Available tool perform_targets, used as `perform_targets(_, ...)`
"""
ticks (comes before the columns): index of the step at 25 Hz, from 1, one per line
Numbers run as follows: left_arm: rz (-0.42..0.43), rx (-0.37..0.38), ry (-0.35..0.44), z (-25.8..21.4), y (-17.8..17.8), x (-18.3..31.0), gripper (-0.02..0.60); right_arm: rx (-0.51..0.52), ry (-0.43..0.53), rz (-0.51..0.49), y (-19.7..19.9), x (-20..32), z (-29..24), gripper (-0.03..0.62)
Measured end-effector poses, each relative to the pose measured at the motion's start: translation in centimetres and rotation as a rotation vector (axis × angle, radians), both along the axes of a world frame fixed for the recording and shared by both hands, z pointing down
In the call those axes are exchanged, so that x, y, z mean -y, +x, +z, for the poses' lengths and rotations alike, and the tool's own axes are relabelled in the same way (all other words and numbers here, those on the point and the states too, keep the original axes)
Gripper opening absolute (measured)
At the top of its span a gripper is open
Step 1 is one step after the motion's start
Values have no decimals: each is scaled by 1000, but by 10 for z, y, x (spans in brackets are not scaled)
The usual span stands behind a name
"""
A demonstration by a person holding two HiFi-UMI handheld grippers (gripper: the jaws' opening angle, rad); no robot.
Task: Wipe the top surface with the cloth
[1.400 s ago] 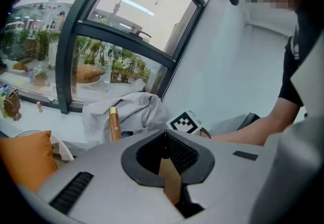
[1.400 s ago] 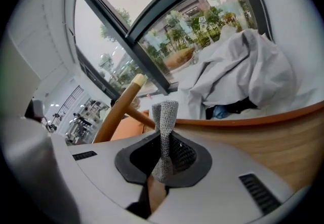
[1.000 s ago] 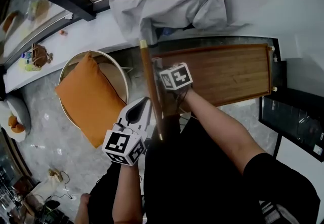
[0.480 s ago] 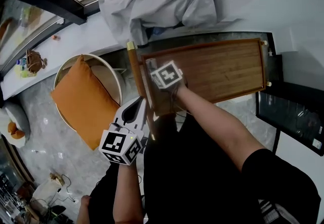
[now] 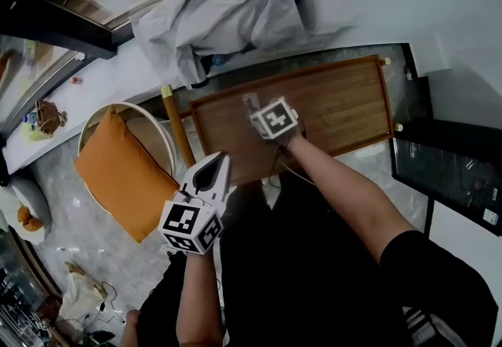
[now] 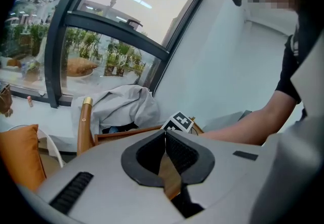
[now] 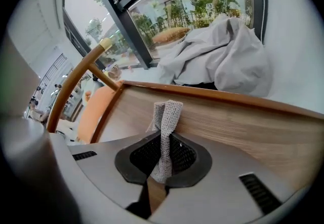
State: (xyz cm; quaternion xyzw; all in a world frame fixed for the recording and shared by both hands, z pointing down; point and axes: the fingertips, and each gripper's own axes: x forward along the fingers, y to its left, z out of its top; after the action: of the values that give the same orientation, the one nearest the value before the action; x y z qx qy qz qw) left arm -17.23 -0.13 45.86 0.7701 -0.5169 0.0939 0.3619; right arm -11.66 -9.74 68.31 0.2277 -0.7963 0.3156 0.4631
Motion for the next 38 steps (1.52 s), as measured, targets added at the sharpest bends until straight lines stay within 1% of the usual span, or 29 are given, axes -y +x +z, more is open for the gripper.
perform_targets(4,26,-14,-5,2,35,19,14,-2,40,34,45,27,0,37)
perform_targets(9,64,-7,2,2,74,43,14,-30,35,81,107,50,-2,38)
perform_targets(15,103,-4,0,6,119,60,14,-65,83,109,178,82,-4,38)
perform_targets(23,166,-5,0,10,168,76,14,-117,118,231,277,123,-9,38)
perform_targets(27,172,-14,1,8,183,83,14,-149,122,294,320,137,-13,38)
perform_targets(31,176,-15,7,5,190,87,14,-197,140,339,350,148,-16,38)
perform_targets(34,173,-13,12,4,190,89,14,-217,142,375,364,154,-17,38)
perform_targets(38,153,-10,10,6,184,88,14,-238,138,406,373,157,-17,38)
